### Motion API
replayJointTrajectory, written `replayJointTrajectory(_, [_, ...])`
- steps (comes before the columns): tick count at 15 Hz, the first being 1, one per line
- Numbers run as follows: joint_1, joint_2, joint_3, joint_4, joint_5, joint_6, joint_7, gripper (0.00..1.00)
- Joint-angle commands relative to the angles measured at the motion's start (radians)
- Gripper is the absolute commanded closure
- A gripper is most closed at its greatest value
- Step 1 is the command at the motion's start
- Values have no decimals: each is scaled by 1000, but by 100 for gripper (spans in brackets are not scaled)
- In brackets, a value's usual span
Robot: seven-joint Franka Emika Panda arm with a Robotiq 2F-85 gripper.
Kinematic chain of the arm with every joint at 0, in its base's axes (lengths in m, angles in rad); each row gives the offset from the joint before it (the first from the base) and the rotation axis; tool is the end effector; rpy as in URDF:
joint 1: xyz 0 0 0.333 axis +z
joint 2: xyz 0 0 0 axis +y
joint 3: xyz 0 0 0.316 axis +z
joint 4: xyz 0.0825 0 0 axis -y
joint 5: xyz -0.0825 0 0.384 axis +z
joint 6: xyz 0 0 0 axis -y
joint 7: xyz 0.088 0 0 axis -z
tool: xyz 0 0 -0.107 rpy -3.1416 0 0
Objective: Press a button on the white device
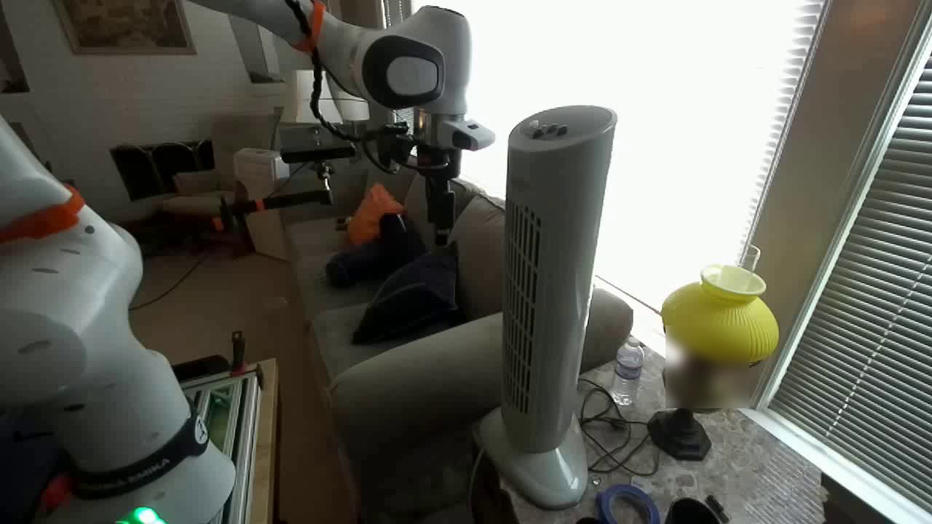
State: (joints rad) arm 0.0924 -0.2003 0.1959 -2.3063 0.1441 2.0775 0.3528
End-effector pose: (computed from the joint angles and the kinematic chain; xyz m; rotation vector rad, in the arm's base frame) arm 0.4537 0.1439 0.4231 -3.0606 0.2160 0.0863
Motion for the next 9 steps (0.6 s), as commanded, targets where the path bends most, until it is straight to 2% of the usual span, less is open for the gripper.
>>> replayJointTrajectory(1, [10, 0, -10, 1, -3, -2, 2, 0])
replayJointTrajectory(6, [10, 0, -10, 1, -3, -2, 2, 0])
replayJointTrajectory(9, [8, -28, -11, 36, -4, -44, 31, 0])
